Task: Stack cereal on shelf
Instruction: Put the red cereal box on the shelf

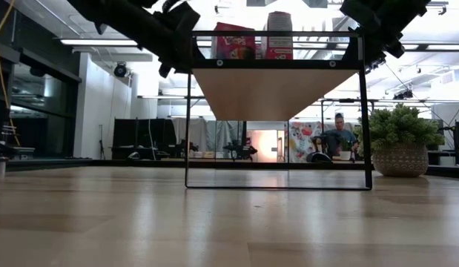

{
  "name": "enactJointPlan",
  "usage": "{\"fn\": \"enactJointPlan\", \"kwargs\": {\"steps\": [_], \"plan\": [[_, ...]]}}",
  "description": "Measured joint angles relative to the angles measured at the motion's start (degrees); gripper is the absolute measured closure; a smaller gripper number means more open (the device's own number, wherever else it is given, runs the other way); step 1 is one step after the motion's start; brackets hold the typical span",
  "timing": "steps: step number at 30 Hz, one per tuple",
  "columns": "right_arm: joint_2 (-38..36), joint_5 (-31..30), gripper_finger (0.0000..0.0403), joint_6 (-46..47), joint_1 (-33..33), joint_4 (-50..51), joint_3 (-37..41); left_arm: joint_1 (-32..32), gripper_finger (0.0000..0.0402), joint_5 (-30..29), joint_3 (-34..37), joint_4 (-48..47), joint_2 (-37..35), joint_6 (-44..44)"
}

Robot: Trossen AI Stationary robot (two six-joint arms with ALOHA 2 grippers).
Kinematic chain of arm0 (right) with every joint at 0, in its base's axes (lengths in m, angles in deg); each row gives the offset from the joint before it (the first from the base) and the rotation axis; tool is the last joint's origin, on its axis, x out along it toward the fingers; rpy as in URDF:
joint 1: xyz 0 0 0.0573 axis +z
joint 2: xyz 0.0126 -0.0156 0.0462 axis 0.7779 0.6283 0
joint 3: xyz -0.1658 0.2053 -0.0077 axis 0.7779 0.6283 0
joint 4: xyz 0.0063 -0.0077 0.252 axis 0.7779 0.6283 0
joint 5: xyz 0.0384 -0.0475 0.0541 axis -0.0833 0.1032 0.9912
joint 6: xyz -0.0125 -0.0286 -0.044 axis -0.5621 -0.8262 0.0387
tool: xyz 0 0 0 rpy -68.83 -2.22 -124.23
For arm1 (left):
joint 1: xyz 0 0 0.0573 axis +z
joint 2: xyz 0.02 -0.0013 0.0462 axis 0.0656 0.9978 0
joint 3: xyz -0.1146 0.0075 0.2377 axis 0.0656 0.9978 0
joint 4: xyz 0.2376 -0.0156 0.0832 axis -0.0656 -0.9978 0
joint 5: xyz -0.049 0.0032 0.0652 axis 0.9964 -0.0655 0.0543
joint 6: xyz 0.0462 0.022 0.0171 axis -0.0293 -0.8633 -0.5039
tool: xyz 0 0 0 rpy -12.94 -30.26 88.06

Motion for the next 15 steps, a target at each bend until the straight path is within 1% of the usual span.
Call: {"fn": "enactJointPlan", "kwargs": {"steps": [15], "plan": [[0.0, 0.1, 0.0402, 0.1, 0.0, -0.2, 0.0, -6.2, 0.0401, -0.1, -0.1, 0.5, -0.4, 7.9]]}}
